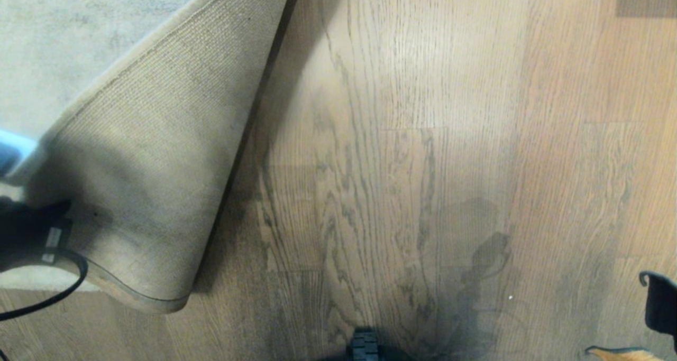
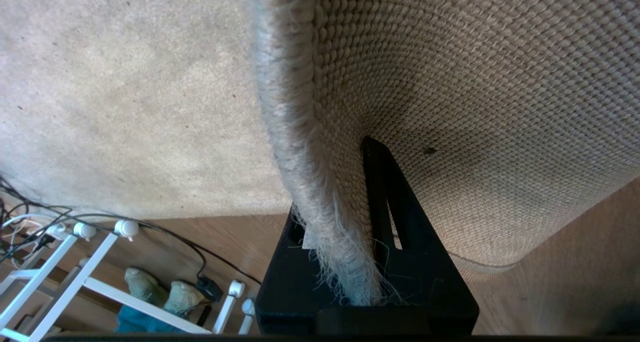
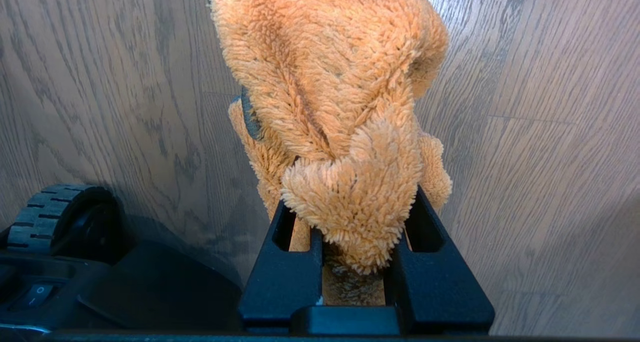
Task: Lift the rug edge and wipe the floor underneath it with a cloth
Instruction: Wipe the floor under the carpet with a rag
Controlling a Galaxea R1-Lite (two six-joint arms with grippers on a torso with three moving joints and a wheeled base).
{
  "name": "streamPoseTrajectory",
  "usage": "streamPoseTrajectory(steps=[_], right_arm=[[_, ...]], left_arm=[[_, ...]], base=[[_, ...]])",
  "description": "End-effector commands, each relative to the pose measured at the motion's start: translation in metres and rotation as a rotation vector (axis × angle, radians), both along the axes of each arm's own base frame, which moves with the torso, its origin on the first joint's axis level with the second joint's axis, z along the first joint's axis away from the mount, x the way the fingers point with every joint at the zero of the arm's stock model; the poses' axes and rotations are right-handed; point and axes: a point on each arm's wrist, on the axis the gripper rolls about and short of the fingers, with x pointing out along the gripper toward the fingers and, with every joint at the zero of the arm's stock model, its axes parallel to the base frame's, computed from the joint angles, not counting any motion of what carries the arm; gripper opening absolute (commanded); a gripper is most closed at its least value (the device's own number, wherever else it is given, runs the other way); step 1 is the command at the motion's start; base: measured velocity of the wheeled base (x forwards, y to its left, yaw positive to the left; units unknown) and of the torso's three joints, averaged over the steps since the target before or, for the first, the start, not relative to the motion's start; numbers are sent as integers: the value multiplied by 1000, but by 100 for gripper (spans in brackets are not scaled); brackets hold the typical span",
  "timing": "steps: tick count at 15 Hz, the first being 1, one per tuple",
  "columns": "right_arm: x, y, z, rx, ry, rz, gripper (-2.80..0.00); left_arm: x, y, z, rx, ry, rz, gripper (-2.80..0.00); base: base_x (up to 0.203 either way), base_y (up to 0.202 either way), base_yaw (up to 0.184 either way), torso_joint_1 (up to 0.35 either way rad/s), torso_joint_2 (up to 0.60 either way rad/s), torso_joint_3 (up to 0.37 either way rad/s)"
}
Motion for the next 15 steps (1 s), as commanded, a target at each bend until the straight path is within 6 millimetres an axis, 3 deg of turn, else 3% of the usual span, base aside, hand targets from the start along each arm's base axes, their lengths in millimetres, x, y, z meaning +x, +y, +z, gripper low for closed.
streamPoseTrajectory(steps=[1,8,11,15], right_arm=[[0,0,0,-14,1,13,-280],[1,1,6,-75,-1,57,-280],[10,3,33,-59,56,156,-280],[45,6,65,-44,166,289,-280]], left_arm=[[-3,0,2,8,-9,11,-280],[-11,-1,-3,9,-5,15,-280],[-14,-2,-7,7,5,14,-280],[-14,-3,-10,6,15,7,-280]], base=[[0,0,0,0,0,0],[0,0,0,0,0,0],[0,0,0,0,0,0],[0,0,0,0,0,0]])
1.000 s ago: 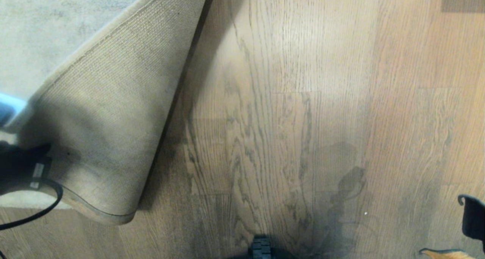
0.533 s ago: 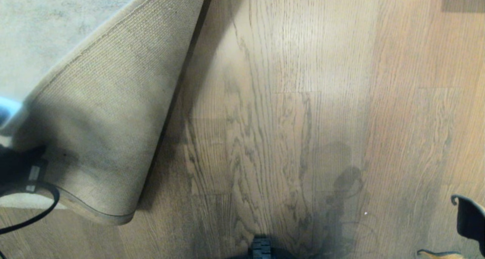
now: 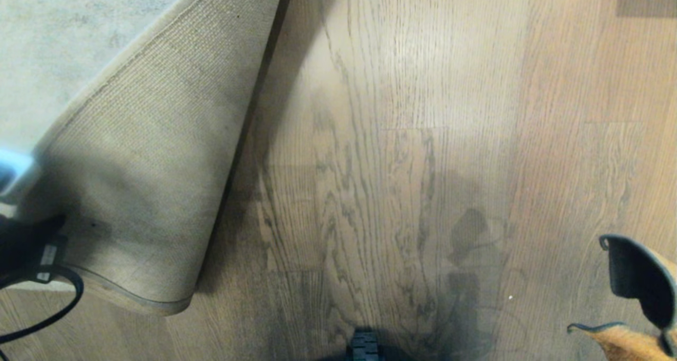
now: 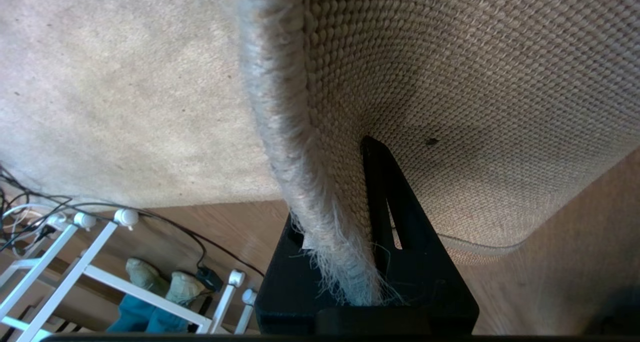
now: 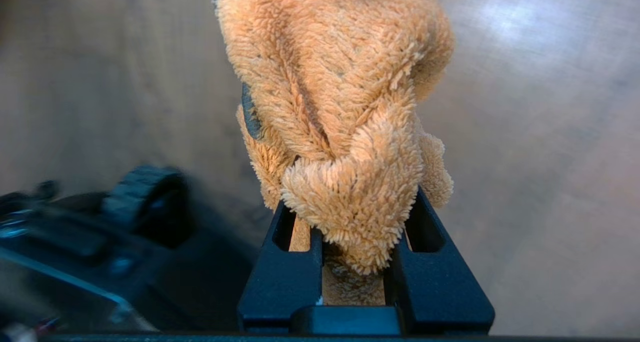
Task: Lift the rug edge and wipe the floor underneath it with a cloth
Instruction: Wipe the floor under the carpet with a rag
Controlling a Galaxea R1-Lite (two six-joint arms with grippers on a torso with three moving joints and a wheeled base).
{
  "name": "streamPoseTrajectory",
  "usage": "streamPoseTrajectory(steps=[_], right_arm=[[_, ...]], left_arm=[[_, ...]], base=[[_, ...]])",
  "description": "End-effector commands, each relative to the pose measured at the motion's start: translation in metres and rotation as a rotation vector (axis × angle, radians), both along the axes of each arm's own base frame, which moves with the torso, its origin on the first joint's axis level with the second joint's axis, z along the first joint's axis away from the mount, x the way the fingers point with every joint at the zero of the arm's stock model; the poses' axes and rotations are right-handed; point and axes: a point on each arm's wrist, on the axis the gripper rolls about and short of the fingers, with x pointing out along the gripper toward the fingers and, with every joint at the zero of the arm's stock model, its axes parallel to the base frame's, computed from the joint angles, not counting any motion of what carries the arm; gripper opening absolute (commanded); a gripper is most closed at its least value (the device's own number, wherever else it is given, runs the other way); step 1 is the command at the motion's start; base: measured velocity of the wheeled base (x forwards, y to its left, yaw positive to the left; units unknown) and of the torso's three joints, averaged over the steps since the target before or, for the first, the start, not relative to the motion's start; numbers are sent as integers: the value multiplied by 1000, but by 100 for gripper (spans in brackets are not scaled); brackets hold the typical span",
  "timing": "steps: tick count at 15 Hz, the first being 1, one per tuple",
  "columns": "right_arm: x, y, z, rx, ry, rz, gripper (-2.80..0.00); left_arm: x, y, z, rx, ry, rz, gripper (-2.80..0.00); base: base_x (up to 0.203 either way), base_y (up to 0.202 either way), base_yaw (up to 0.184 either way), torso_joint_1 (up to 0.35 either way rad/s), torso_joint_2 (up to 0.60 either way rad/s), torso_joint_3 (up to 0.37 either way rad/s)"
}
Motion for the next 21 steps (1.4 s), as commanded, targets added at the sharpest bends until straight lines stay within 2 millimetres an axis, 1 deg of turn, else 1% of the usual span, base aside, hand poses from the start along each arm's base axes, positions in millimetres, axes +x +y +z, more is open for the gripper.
streamPoseTrajectory(steps=[1,3,6,8,9,10,11,13,15,17,21], right_arm=[[29,3,9,-3,131,73,-280],[53,8,15,5,178,187,-280],[96,20,16,13,240,328,-280],[130,36,15,8,260,424,-280],[147,48,14,1,256,472,-280],[164,63,14,-6,246,513,-280],[180,81,15,-14,224,555,-280],[205,130,31,9,147,635,-280],[224,170,43,43,95,638,-280],[238,204,52,84,56,640,-280],[263,265,54,164,4,604,-280]], left_arm=[[0,-1,-1,2,1,-8,-280],[0,-2,-1,2,4,-11,-280],[-1,-2,-4,1,14,-10,-280],[-1,-2,-6,0,22,-13,-280],[0,-2,-6,0,21,-14,-280],[0,-3,-7,0,25,-20,-280],[-1,-4,-7,0,26,-24,-280],[-1,-4,-8,-1,30,-25,-280],[-2,-4,-10,-1,33,-25,-280],[-2,-4,-10,6,34,-6,-280],[-4,-4,-12,11,43,5,-280]], base=[[0,0,0,0,0,0],[0,0,0,0,0,0],[0,0,0,0,0,0],[0,0,0,0,0,0],[0,0,0,0,0,0],[0,0,0,0,0,0],[0,0,0,0,0,0],[0,0,0,0,0,0],[0,0,0,0,0,0],[0,0,0,0,0,0],[0,0,0,0,0,0]])
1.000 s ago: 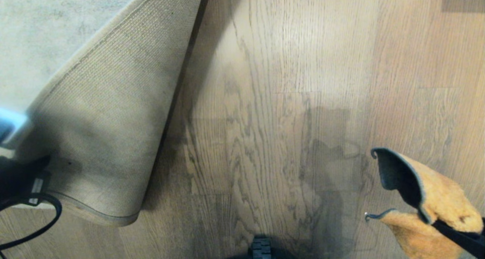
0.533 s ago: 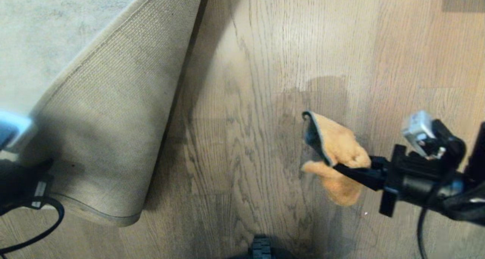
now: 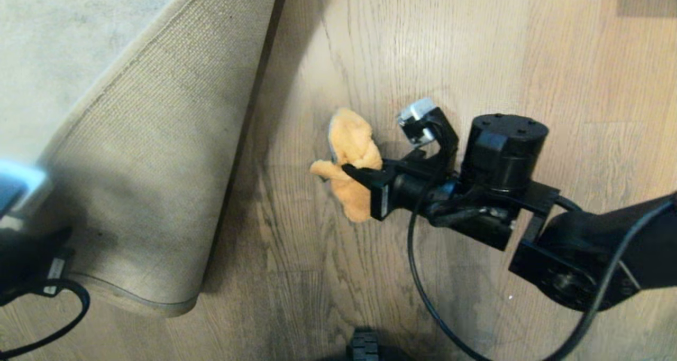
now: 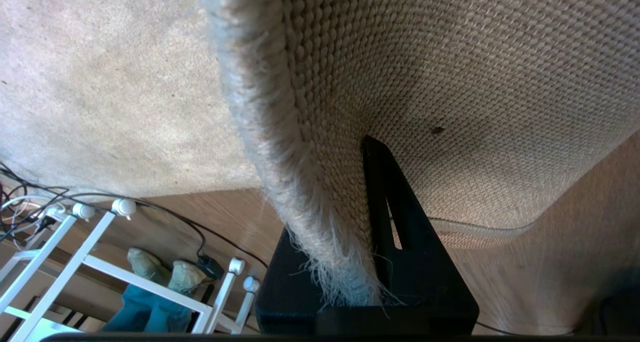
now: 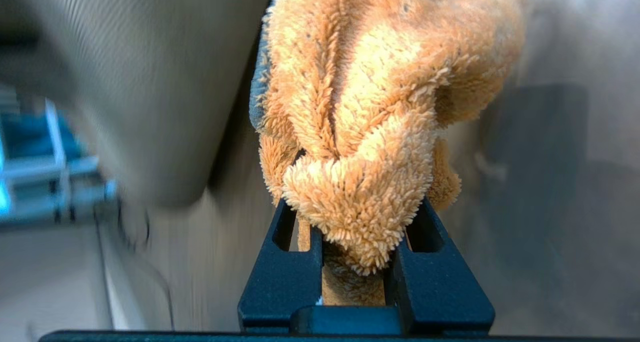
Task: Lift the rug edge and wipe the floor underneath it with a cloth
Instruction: Wipe the floor under the carpet with a rag
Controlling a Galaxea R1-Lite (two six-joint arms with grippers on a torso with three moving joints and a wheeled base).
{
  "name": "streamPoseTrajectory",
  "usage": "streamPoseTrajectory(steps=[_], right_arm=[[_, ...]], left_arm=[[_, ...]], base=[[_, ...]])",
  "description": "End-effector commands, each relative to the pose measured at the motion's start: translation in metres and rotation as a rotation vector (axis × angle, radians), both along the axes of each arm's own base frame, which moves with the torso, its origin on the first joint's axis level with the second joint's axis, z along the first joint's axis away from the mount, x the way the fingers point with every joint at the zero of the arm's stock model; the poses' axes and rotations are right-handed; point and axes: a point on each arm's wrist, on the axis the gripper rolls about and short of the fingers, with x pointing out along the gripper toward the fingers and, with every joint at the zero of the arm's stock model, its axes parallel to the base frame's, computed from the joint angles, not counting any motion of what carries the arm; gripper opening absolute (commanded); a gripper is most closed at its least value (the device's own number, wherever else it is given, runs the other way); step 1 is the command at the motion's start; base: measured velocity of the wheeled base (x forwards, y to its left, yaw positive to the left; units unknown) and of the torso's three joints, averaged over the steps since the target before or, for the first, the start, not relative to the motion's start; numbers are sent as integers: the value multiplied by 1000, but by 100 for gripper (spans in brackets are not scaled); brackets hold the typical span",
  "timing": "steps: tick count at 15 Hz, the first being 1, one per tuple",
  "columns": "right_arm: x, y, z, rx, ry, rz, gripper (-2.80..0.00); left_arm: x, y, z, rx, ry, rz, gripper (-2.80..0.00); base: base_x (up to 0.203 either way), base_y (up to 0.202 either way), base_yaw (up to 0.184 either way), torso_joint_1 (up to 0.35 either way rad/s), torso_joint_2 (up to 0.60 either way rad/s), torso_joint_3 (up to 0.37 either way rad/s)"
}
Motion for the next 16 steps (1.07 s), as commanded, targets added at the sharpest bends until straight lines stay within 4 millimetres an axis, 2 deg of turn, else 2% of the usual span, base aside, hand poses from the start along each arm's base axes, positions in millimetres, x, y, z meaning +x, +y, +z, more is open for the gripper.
streamPoseTrajectory(steps=[1,5,9,12,16], right_arm=[[17,34,-19,3,14,2,-280],[44,73,-19,81,-31,-69,-280],[70,95,-22,156,-83,-150,-280],[87,92,-22,182,-108,-186,-280],[112,71,-7,214,-148,-250,-280]], left_arm=[[-1,-1,-1,2,2,-6,-280],[-1,-3,-3,2,9,-20,-280],[1,-5,-4,2,17,-36,-280],[-1,-6,-9,1,34,-36,-280],[-3,-6,-11,1,38,-36,-280]], base=[[0,0,0,0,0,0],[0,0,0,0,0,0],[0,0,0,0,0,0],[0,0,0,0,0,0],[0,0,0,0,0,0]])
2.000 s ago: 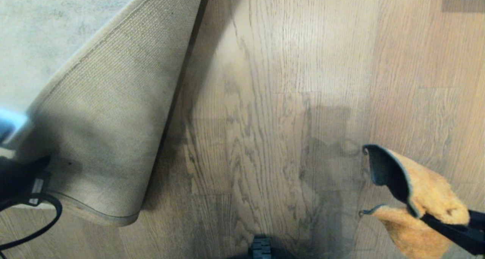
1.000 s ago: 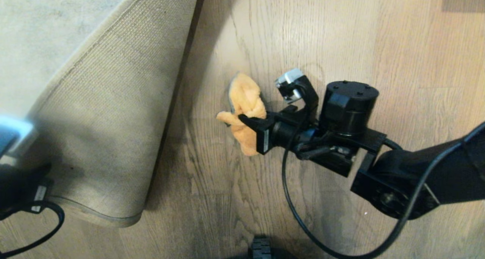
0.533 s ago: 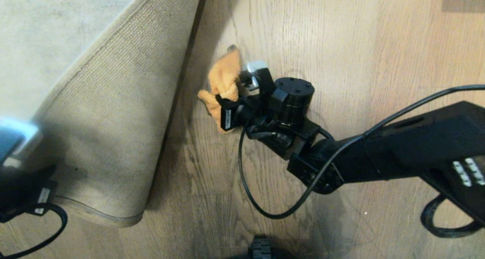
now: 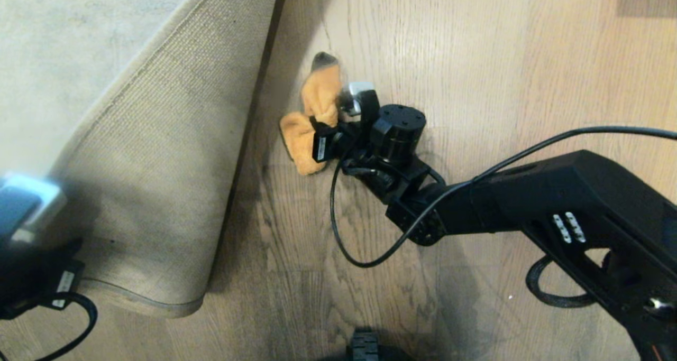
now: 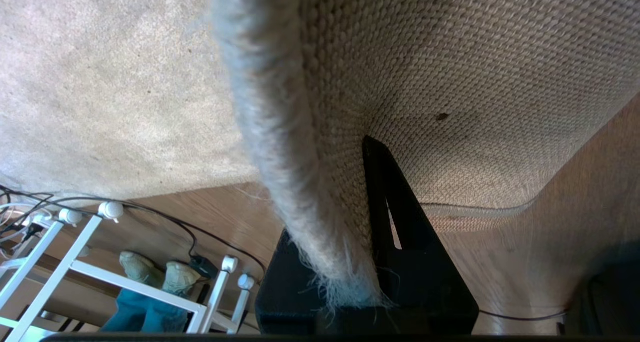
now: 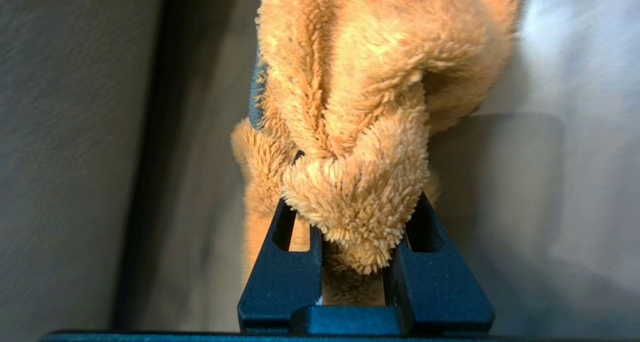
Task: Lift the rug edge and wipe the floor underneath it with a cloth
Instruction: Wipe the floor under the carpet with a rag
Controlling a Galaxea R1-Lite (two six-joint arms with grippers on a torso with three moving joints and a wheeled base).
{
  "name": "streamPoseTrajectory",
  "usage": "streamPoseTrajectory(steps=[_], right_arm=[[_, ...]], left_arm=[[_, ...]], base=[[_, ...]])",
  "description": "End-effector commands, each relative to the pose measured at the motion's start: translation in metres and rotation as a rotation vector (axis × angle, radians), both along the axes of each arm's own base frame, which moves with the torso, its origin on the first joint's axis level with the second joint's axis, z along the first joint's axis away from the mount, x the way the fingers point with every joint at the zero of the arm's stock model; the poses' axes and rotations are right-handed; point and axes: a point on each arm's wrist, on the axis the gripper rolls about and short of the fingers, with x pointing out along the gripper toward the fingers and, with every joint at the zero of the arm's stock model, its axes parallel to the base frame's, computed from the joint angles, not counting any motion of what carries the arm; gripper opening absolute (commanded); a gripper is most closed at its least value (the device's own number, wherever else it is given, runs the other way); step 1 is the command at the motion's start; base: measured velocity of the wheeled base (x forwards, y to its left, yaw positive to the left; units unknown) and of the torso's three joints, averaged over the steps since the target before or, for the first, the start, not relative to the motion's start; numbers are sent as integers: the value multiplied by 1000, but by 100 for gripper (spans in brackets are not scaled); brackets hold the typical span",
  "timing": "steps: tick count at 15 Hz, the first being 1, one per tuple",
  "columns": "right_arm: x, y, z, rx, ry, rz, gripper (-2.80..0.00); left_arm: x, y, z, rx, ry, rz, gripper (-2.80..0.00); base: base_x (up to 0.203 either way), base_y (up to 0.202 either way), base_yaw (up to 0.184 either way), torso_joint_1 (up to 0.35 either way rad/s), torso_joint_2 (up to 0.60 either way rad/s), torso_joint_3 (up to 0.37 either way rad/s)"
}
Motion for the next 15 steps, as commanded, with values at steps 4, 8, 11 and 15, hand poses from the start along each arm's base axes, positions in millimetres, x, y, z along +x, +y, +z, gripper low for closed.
streamPoseTrajectory(steps=[4,8,11,15], right_arm=[[29,-31,19,34,-43,-90,-280],[45,-53,49,65,-85,-147,-280],[44,-58,57,66,-88,-153,-280],[28,-41,44,31,-44,-104,-280]], left_arm=[[1,-2,-2,2,12,-13,-280],[1,-5,-4,2,20,-38,-280],[1,-6,-4,2,20,-43,-280],[2,-6,-2,1,12,-41,-280]], base=[[0,0,0,0,0,0],[0,0,0,0,0,0],[0,0,0,0,0,0],[0,0,0,0,0,0]])
